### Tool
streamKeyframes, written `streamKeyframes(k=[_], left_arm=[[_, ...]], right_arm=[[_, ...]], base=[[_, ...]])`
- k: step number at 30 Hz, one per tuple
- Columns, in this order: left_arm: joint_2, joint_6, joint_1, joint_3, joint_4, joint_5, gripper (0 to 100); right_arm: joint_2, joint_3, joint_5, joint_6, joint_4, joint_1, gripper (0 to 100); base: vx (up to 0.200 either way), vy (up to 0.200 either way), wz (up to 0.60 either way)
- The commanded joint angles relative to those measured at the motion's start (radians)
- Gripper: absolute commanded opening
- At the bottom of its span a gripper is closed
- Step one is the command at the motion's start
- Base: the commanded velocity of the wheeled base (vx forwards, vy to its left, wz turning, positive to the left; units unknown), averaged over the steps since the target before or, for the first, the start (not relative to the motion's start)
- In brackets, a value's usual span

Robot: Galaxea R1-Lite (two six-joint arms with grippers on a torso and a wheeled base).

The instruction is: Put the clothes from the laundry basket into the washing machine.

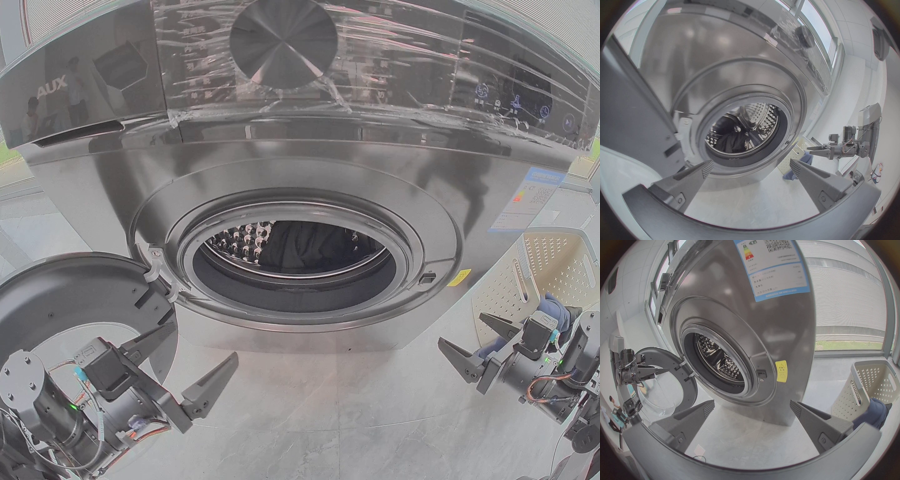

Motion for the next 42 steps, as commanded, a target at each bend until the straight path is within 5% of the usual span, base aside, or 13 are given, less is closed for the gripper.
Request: streamKeyframes(k=[1,10,14,19,28,33,37,42], left_arm=[[-0.242,0.004,0.046,0.020,0.162,-0.004,100],[-0.601,-0.005,0.123,0.020,0.610,-0.014,100],[-0.729,-0.002,0.170,0.020,0.698,-0.056,100],[-0.884,0.006,0.239,0.020,0.816,-0.142,100],[-1.092,0.003,0.356,0.020,1.003,-0.194,100],[-1.210,0.008,0.424,0.020,1.136,-0.209,100],[-1.307,0.001,0.477,0.020,1.233,-0.287,100],[-1.391,0.006,0.549,0.020,1.320,-0.298,100]], right_arm=[[-0.074,0.017,-0.002,-0.010,0.040,-0.062,100],[-0.317,0.017,-0.014,-0.041,0.224,-0.085,100],[-0.390,0.017,-0.056,-0.044,0.275,-0.094,100],[-0.507,0.017,-0.049,-0.037,0.424,-0.117,100],[-0.783,0.017,-0.048,-0.049,0.677,-0.152,100],[-0.975,0.017,-0.037,-0.043,0.918,-0.241,100],[-1.156,0.017,-0.022,-0.052,1.074,-0.266,100],[-1.314,0.017,-0.019,-0.050,1.226,-0.297,100]], base=[[0.000,0.000,0.00],[-0.133,0.000,0.00],[0.000,0.000,0.00],[-0.040,0.000,0.00],[-0.111,0.000,0.00],[-0.120,0.000,0.00],[0.000,0.000,0.00],[-0.120,0.000,0.00]])
